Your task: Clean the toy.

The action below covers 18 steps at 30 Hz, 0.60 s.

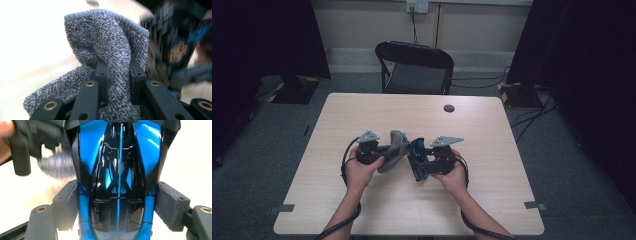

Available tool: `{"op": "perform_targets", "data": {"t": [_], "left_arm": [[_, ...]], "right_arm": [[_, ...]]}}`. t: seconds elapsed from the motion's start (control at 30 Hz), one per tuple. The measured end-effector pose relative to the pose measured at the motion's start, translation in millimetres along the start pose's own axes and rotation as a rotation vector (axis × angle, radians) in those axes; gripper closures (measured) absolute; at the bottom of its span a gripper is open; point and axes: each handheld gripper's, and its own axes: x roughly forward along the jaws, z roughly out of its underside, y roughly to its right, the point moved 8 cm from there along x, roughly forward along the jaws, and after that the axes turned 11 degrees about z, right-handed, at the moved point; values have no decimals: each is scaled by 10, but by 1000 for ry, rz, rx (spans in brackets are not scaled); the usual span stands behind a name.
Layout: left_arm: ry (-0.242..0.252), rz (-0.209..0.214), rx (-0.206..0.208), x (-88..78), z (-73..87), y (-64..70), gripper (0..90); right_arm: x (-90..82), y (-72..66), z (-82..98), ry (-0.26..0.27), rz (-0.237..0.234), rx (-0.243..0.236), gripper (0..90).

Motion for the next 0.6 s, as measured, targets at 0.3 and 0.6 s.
{"op": "perform_targets", "data": {"t": [0.3, 0.6], "left_arm": [[-130, 65, 17, 306, 248, 153, 738], [-292, 126, 81, 441, 674, 335, 738]], "right_arm": [[4, -10, -7, 6, 2, 5, 272], [14, 13, -7, -4, 15, 15, 271]]}}
